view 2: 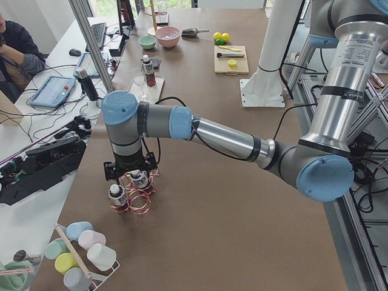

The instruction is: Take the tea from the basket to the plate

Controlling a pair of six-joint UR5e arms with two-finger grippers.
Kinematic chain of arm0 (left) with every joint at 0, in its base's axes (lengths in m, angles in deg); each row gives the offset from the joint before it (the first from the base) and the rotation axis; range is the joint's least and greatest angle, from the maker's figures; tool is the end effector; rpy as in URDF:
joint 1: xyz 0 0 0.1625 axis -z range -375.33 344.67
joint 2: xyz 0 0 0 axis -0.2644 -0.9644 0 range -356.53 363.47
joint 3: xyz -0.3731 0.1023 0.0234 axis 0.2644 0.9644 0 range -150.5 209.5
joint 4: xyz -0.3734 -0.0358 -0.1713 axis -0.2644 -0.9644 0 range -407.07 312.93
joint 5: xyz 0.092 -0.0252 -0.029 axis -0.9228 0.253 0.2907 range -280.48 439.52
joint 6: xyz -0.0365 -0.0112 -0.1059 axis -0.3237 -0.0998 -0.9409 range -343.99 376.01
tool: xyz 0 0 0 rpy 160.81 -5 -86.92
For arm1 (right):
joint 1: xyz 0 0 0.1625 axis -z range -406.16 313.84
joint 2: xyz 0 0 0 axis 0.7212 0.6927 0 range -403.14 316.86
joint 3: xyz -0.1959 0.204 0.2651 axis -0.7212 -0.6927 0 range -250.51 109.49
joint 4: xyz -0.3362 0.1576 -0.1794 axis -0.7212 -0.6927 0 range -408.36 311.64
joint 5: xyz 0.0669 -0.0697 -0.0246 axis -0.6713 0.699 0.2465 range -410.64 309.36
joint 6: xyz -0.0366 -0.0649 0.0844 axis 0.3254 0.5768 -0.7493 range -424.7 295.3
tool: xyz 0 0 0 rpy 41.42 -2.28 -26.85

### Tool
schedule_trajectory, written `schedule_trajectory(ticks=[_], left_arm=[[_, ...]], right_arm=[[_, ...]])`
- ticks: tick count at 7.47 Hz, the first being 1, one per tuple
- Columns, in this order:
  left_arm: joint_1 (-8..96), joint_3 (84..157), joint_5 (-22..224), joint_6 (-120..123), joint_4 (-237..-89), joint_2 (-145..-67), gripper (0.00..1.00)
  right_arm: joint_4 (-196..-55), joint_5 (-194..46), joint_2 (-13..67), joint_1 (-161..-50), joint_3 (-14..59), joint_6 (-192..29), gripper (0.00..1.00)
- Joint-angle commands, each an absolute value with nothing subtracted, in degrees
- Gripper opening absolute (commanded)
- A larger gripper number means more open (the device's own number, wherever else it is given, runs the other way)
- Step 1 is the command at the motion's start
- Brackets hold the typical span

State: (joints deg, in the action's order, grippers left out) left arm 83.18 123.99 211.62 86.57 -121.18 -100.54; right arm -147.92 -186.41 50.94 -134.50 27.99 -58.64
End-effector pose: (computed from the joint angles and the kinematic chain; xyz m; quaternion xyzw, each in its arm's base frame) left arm -0.1411 -0.5524 0.4937 0.2449 0.2634 0.4879 0.7953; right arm 0.0396 -0.4550 0.6063 -0.0263 -0.3898 -0.0445 0.9194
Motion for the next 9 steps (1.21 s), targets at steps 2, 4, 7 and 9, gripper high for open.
schedule_trajectory(ticks=[2, 4, 7, 9], left_arm=[[82.67, 125.30, 212.23, 53.07, -118.44, -93.60, 0.98], [82.67, 126.00, 212.94, 43.73, -118.96, -87.96, 0.98], [81.88, 126.00, 215.31, 34.58, -119.23, -87.15, 0.98], [78.29, 126.53, 215.40, 28.00, -121.49, -87.15, 0.98]], right_arm=[[-147.94, -186.17, 51.08, -134.58, 27.66, -58.64, 1.00], [-147.94, -186.25, 51.08, -134.58, 27.75, -58.73, 1.00], [-147.94, -186.25, 51.16, -135.01, 27.66, -58.64, 1.00], [-148.02, -186.25, 51.16, -135.10, 27.66, -58.64, 1.00]])
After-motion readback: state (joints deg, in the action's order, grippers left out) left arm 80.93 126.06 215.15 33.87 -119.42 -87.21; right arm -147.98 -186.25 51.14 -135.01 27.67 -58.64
